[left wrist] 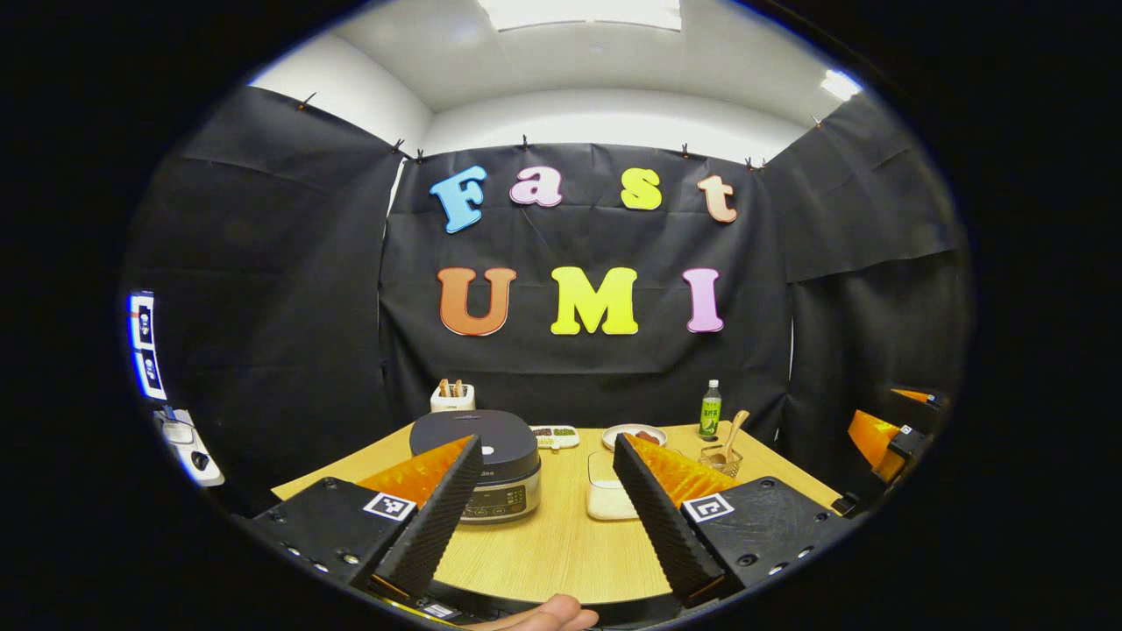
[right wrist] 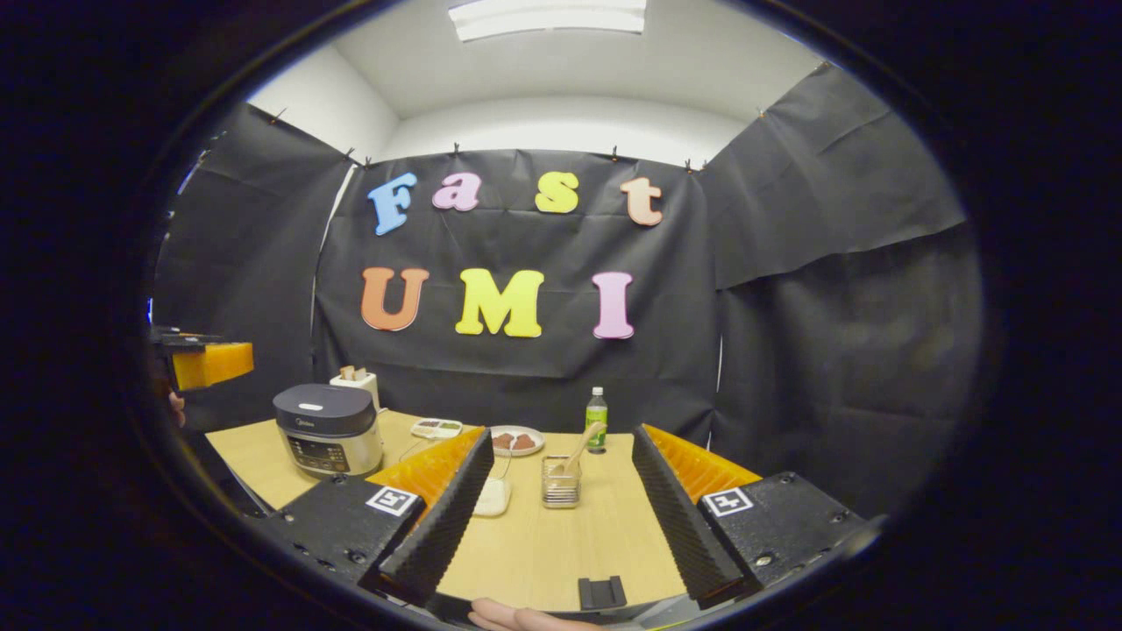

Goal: Close the left gripper, press the button to open the rice cooker; take a wooden spoon from the chopstick holder with the right hand, scoop a spoonful of rice and pour it into the rice cooker, then put the wooden spoon back into the chopstick holder.

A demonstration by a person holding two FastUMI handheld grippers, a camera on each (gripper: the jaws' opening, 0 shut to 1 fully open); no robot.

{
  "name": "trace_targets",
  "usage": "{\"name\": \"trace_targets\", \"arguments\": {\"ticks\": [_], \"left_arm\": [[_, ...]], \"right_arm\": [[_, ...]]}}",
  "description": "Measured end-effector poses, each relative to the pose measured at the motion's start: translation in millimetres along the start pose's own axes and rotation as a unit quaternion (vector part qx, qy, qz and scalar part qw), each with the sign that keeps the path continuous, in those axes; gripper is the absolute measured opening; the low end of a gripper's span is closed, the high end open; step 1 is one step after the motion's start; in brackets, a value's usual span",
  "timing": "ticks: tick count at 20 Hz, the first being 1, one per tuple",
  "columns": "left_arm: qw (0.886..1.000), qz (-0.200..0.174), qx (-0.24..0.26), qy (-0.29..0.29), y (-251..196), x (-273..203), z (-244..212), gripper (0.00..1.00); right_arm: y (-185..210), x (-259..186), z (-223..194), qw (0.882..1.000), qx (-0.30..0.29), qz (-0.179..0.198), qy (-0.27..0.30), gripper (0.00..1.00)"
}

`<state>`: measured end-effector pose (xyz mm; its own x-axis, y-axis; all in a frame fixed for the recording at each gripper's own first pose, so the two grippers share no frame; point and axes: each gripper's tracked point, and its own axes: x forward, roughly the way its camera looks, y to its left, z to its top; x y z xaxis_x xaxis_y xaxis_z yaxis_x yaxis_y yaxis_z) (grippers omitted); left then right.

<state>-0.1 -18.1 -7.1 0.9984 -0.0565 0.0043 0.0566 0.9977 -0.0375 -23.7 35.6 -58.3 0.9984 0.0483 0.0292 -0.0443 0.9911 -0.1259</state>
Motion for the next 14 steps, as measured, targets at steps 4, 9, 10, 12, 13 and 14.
{"name": "trace_targets", "arguments": {"ticks": [4, 9, 10, 12, 13, 14], "left_arm": [[1.000, 0.007, 0.016, -0.003, 6, -12, 4, 0.95], [1.000, -0.001, 0.015, -0.016, 5, -19, 7, 0.95], [1.000, -0.003, 0.014, -0.018, 3, -19, 6, 0.95], [1.000, -0.011, 0.013, -0.014, 0, -20, 4, 0.95], [1.000, -0.014, 0.014, -0.014, -2, -20, 3, 0.95], [1.000, -0.015, 0.015, -0.014, -2, -20, 3, 0.95]], "right_arm": [[1, -3, 18, 1.000, 0.016, -0.005, 0.001, 1.00], [3, -13, 41, 0.999, 0.019, -0.010, -0.035, 1.00], [7, -15, 38, 0.999, 0.024, -0.005, -0.032, 1.00], [12, -16, 31, 0.999, 0.031, 0.006, -0.021, 1.00], [10, -15, 30, 0.999, 0.033, 0.006, -0.017, 1.00], [8, -15, 30, 0.999, 0.033, 0.004, -0.017, 1.00]]}}
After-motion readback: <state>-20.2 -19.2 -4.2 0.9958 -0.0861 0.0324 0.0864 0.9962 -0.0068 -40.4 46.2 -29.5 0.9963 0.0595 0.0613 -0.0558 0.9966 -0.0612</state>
